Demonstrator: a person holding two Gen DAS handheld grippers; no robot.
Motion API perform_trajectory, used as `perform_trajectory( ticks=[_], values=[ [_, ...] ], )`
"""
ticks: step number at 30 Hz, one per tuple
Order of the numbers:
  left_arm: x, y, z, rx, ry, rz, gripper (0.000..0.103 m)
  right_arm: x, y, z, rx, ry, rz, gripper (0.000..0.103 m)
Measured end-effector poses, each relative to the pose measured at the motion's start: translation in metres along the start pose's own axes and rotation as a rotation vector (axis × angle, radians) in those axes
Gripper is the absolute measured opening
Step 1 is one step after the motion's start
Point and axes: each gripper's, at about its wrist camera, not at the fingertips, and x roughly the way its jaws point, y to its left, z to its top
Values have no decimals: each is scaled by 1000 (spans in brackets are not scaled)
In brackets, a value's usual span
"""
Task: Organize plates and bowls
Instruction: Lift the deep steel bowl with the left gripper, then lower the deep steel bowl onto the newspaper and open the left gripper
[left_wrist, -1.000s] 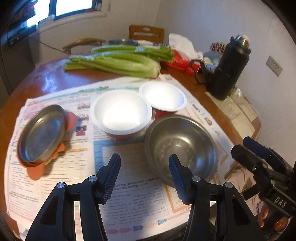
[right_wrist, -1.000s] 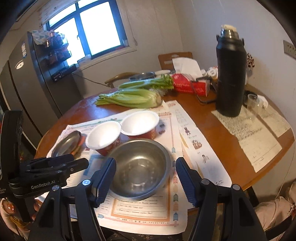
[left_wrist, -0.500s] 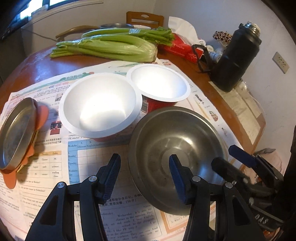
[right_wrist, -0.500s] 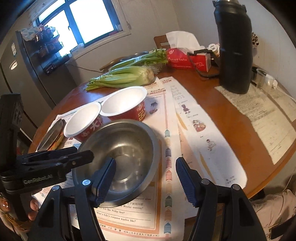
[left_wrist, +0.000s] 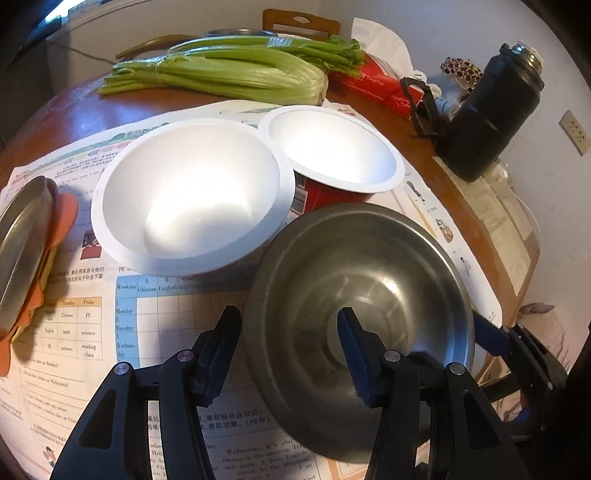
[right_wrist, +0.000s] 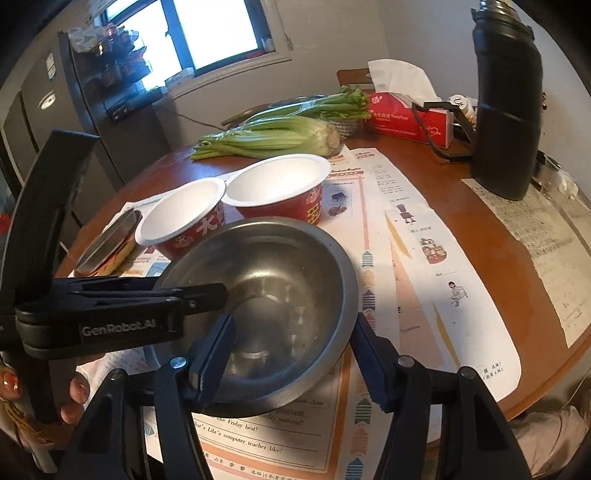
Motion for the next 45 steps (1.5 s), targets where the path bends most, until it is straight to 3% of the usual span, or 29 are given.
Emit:
perform_trajectory(
  ticks=[4, 15, 32, 45],
  values=[
    [2, -1, 1, -9, 6, -41, 55, 2, 6, -2, -25, 10, 26, 63],
    [-21, -2, -9, 15, -30, -23, 55, -9, 23, -2, -73, 5, 50, 64],
    [-88, 42, -53, -38, -106, 13, 55, -41, 89, -9, -203, -20, 118, 64],
    [-77, 70, -69, -93, -74, 51, 55, -21, 112, -23, -239, 48, 171, 64]
  ],
)
